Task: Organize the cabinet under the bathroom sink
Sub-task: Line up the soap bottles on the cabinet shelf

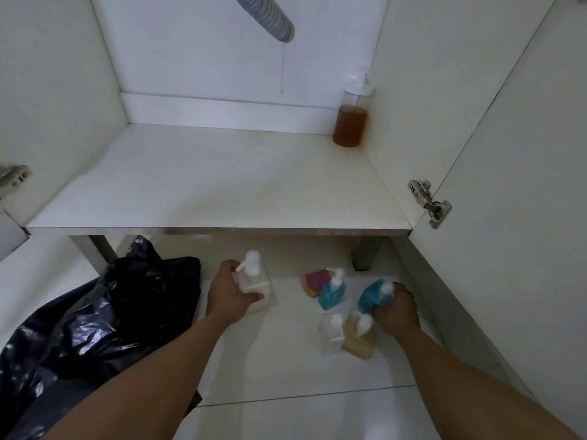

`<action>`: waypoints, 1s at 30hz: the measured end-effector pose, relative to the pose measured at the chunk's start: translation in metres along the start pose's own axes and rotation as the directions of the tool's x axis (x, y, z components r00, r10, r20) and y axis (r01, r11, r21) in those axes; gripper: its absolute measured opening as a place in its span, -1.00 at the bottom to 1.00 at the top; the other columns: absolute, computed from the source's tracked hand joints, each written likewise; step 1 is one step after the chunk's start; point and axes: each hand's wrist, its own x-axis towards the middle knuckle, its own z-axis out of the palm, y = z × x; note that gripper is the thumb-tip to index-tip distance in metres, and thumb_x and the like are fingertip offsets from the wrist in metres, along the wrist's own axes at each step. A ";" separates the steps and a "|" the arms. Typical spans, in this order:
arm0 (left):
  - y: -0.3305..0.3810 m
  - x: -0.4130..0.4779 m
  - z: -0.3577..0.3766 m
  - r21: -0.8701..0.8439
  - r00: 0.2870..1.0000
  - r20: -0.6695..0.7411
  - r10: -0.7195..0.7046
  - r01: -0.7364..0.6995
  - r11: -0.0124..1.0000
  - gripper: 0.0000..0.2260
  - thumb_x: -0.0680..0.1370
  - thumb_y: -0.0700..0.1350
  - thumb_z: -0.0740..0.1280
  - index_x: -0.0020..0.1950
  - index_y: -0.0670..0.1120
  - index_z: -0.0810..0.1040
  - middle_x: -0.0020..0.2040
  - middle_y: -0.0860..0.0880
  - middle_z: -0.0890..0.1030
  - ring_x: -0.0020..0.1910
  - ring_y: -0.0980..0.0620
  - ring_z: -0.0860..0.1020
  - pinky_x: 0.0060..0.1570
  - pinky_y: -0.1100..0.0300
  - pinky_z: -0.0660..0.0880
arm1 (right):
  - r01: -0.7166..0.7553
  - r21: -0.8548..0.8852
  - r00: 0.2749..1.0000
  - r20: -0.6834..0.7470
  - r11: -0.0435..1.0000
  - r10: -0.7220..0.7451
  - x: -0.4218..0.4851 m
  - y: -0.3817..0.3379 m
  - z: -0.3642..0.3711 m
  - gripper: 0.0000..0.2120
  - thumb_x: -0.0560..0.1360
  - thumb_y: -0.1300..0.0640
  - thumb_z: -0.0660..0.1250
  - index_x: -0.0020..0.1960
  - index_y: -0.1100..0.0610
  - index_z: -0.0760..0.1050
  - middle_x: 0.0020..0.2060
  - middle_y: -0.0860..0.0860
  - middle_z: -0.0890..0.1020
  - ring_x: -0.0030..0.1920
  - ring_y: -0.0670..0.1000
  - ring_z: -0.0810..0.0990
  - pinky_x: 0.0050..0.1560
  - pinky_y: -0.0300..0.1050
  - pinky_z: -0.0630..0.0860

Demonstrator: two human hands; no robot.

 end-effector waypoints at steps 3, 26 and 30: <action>0.012 -0.019 -0.004 -0.022 0.997 -0.040 0.065 -0.066 0.998 -0.33 0.22 -0.10 0.69 0.20 0.02 0.40 0.05 0.00 0.52 0.00 -0.08 0.55 -0.12 0.11 0.47 | 0.114 0.019 0.993 -0.004 0.993 -0.114 -0.010 -0.011 -0.011 -0.54 0.35 0.19 0.51 0.20 0.01 0.46 0.11 0.06 0.58 0.06 0.09 0.62 0.08 0.07 0.59; 0.260 0.089 0.030 -0.104 0.953 -0.177 0.246 -0.266 0.958 -0.21 0.41 0.12 0.57 0.54 -0.03 0.32 0.46 -0.03 0.47 0.38 -0.10 0.47 0.41 -0.08 0.40 | 0.333 0.328 0.896 -0.402 0.884 -0.189 0.042 -0.176 -0.041 -0.39 0.37 -0.10 0.54 0.32 0.07 0.42 0.22 0.00 0.51 0.20 0.00 0.53 0.21 0.00 0.57; 0.277 0.137 0.070 -0.153 0.958 -0.164 0.233 -0.259 0.954 -0.19 0.38 0.07 0.60 0.54 -0.05 0.33 0.44 -0.04 0.49 0.40 -0.09 0.45 0.43 -0.05 0.37 | 0.363 0.344 0.886 -0.414 0.866 -0.207 0.080 -0.176 -0.036 -0.42 0.40 -0.09 0.51 0.33 0.04 0.40 0.25 -0.05 0.48 0.15 -0.11 0.46 0.16 -0.18 0.50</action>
